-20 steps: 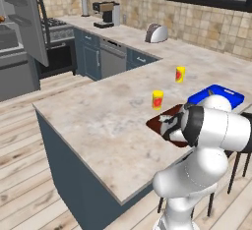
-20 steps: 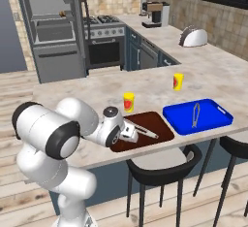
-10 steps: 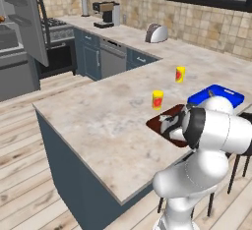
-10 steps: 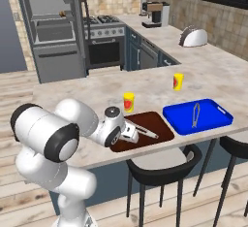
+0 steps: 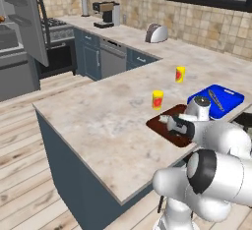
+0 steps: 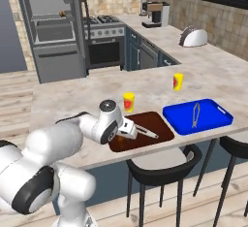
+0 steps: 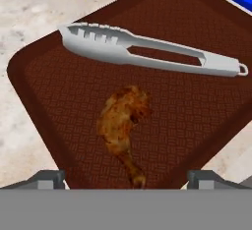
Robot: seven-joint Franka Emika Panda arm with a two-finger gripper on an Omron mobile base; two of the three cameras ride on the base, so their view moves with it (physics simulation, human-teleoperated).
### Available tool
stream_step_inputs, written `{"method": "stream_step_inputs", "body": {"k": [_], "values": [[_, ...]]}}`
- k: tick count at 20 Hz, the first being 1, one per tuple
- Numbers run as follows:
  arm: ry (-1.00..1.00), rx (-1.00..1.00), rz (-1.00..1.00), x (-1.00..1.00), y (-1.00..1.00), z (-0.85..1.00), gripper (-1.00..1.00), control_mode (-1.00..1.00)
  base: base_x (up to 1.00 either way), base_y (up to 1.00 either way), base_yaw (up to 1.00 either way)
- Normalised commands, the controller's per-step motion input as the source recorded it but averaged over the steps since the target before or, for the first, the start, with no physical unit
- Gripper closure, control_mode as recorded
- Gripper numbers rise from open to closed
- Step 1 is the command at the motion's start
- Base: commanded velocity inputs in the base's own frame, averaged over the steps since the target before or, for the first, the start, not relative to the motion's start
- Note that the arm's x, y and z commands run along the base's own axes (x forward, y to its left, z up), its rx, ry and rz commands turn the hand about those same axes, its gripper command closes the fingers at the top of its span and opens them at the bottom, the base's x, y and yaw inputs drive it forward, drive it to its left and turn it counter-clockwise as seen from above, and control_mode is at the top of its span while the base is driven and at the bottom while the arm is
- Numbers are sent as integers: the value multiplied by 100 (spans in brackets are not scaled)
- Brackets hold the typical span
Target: Gather the corn and avocado from the fridge and place them on a tray on the dining counter. Then gather the chicken drumsticks from the fridge and place them on the other tray.
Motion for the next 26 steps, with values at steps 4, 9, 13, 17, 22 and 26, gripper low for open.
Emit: {"method": "stream_step_inputs", "body": {"k": [4, 9, 13, 17, 22, 26], "values": [[3, 1, -3, -46, 0, 87, -100, -100, 0, 0, 0], [5, 3, -5, -61, 3, 86, -100, -100, 0, 0, 0], [4, 2, -6, -78, 21, 76, -100, -100, 0, 0, 0], [2, 0, -7, -89, 43, 59, -100, -100, 0, 0, 0], [0, 1, -7, -89, 48, 46, -100, -100, 0, 0, 0], [-1, 0, -1, -63, 60, 17, -100, -100, 0, 0, 0]]}}
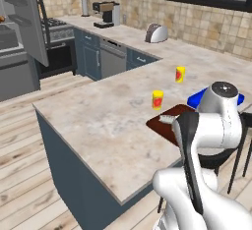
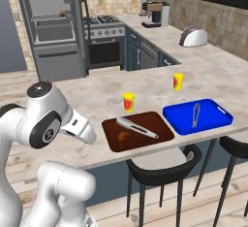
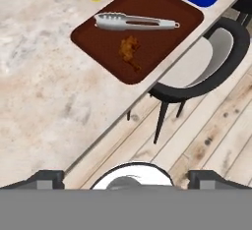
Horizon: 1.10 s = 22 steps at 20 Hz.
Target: Gather the corn and avocado from the fridge and place them on a tray on the dining counter. Then gather the chicken drumsticks from the fridge and place them on the other tray.
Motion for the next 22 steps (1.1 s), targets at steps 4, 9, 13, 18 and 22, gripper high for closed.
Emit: {"method": "stream_step_inputs", "body": {"k": [4, 9, 13, 18, 22], "values": [[-3, 0, 0, -23, 27, 0, -100, -100, 0, 0, 0], [0, 0, 0, -6, 10, 0, -100, -100, 0, 0, 0], [-3, 0, 0, -41, 18, 0, -100, -100, 0, 0, 0], [-3, 0, 0, -44, 21, 0, -100, -100, 0, 0, 0], [0, 0, 0, 0, 0, 0, -100, 100, -78, 41, 0]]}}
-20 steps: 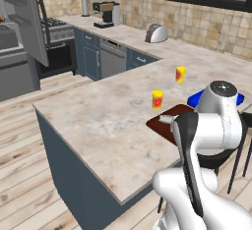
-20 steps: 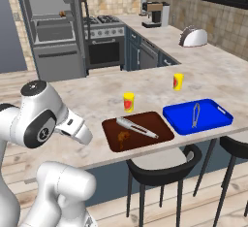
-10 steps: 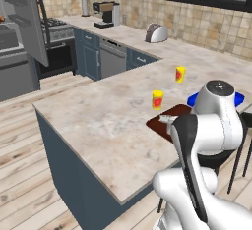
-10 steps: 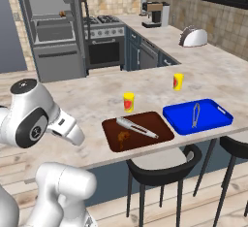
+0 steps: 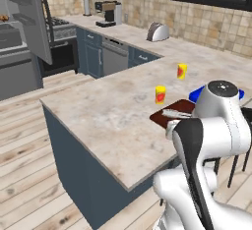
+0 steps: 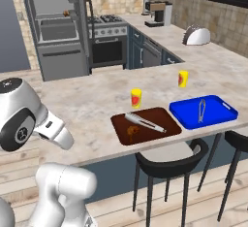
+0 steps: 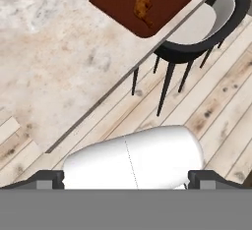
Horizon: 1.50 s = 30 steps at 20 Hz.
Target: Gather the corn and avocado from the fridge and place them on a tray on the dining counter. Then gather the chicken drumsticks from the fridge and place them on the other tray.
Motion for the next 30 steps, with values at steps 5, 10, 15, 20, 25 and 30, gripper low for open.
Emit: {"method": "stream_step_inputs", "body": {"k": [5, 10, 15, 20, 25, 30], "values": [[0, 0, 0, 0, 0, 0, -100, 100, -85, 75, 3], [0, 0, 0, 0, 0, 0, -100, 100, -28, 100, 0], [0, 0, 0, 0, 0, 0, -100, 100, 14, 100, -7], [0, 0, 0, 0, 0, 0, -100, 100, 67, 100, -16], [0, 0, 0, 0, 0, 0, -100, 100, 84, 100, -18], [0, 0, 0, 0, 0, 0, -100, 100, 85, 100, -17]]}}
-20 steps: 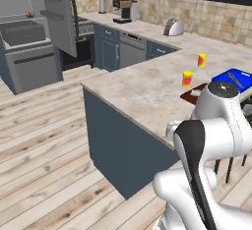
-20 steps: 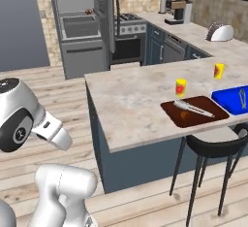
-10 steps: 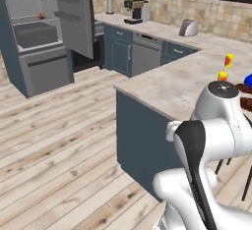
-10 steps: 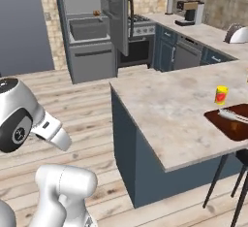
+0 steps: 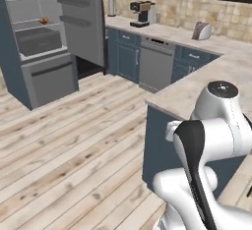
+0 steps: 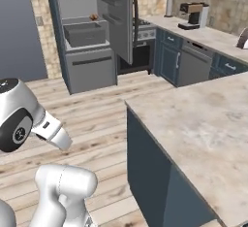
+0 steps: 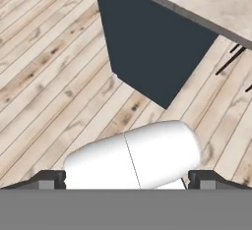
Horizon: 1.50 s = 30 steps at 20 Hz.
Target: Gather the corn and avocado from the fridge and place them on a tray on the dining counter. Then gather the chicken drumsticks from the fridge and place them on the other tray.
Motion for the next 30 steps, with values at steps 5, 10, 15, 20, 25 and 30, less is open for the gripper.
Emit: {"method": "stream_step_inputs", "body": {"k": [5, 10, 15, 20, 25, 30], "values": [[0, 0, 0, 0, 0, 0, -100, 100, 86, 100, -17], [0, 0, 0, 0, 0, 0, -100, 100, 90, 100, -17], [0, 0, 0, 0, 0, 0, -100, 100, 99, 100, -16], [0, 0, 0, 0, 0, 0, -100, 100, 99, 100, -15], [0, 0, 0, 0, 0, 0, -100, 100, 100, 98, -11], [0, 0, 0, 0, 0, 0, -100, 100, 100, 73, -1]]}}
